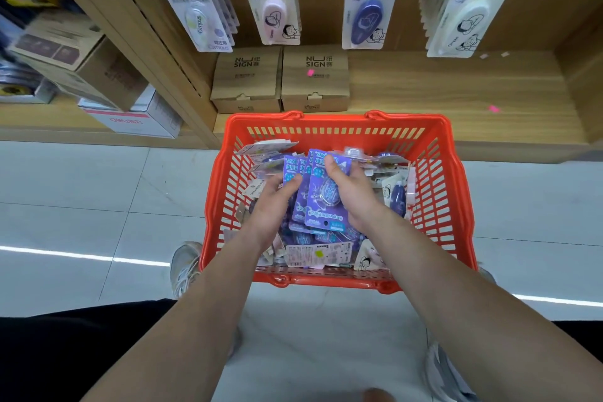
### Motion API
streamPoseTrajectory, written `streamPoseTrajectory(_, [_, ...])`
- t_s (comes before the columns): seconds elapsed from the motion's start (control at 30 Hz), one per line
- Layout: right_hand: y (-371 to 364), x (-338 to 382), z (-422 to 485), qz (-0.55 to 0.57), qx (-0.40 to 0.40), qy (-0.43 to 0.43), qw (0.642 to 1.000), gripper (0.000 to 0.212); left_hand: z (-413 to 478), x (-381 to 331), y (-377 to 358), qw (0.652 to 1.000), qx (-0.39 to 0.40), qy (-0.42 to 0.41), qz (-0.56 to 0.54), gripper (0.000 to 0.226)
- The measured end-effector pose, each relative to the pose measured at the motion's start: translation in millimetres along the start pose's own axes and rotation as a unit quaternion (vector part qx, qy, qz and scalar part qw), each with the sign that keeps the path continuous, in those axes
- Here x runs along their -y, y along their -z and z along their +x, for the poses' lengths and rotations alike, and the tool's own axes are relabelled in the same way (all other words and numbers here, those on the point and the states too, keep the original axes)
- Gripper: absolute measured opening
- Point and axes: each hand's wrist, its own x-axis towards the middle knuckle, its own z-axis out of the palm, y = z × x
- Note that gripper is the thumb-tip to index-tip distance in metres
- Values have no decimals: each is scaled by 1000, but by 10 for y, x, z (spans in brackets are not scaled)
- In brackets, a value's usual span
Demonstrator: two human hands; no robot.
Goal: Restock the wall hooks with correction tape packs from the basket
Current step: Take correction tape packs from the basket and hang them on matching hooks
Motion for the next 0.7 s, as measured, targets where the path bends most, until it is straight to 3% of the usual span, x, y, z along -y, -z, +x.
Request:
streamPoseTrajectory(0.03, [5,-11,-2,5,1,-1,1000,24,-20,-9,-1,1000,9,-4,0,43])
streamPoseTrajectory(0.07, [-3,-12,-8,6,-1,3,1000,32,-38,-19,-4,1000,16,-11,6,51])
streamPoseTrajectory(0.17, [-56,-2,-35,-2,9,20,1000,107,-56,-24,-22,998,29,-24,53,66])
streamPoseTrajectory(0.2, [-61,-7,-36,-9,10,27,1000,122,-53,-21,-29,997,33,-26,64,66])
streamPoseTrajectory(0.23, [-57,-9,-44,-18,9,25,999,125,-48,-19,-36,996,38,-28,74,66])
streamPoseTrajectory(0.27, [-66,14,-73,-19,14,24,999,114,-42,-20,-37,996,40,-28,80,67])
streamPoseTrajectory(0.33, [-40,29,-80,-27,19,20,999,73,-28,-35,-27,994,40,-27,94,67])
streamPoseTrajectory(0.37, [-5,19,-61,-50,21,26,998,63,-18,-39,-17,994,43,-26,100,69])
streamPoseTrajectory(0.47, [134,96,-29,-148,44,64,986,69,-24,-80,13,992,51,-17,111,72])
streamPoseTrajectory(0.57, [308,345,20,-258,126,55,956,73,-52,-139,30,986,79,1,148,74])
streamPoseTrajectory(0.7, [380,725,57,-455,280,-1,845,97,-91,-242,31,961,157,23,226,89])
